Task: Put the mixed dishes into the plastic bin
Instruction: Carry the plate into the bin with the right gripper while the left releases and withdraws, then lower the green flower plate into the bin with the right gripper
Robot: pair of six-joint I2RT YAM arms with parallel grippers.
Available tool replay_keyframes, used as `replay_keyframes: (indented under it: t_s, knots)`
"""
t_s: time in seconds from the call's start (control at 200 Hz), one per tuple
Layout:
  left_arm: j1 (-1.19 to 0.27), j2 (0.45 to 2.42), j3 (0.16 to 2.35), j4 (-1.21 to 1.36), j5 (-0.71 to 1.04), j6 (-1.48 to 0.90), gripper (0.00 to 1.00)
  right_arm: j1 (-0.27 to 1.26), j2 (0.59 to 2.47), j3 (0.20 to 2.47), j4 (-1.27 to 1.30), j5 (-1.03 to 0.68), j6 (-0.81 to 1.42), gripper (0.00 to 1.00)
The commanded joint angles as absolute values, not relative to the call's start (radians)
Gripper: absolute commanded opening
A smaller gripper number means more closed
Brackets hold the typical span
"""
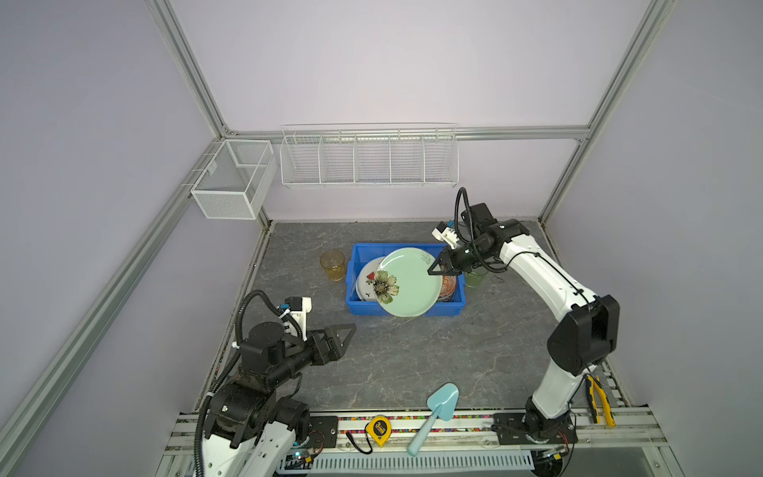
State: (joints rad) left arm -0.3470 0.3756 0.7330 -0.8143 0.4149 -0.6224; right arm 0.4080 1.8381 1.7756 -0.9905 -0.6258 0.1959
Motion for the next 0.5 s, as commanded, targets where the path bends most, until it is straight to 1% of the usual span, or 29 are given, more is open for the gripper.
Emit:
replay_keyframes:
  t_s: [0.0, 0.495]
  knots:
    - [-0.343, 0.354, 0.764, -0.904, 0.387, -0.609, 1.00, 0.404, 1.882, 1.887, -1.003, -0.717, 0.158, 0.07]
    - [-0.345, 0.320, 0.804, -0.996, 0.350, -0.597, 1.00, 0.432, 2.186, 2.256, -1.095, -0.674, 0.143, 0.06]
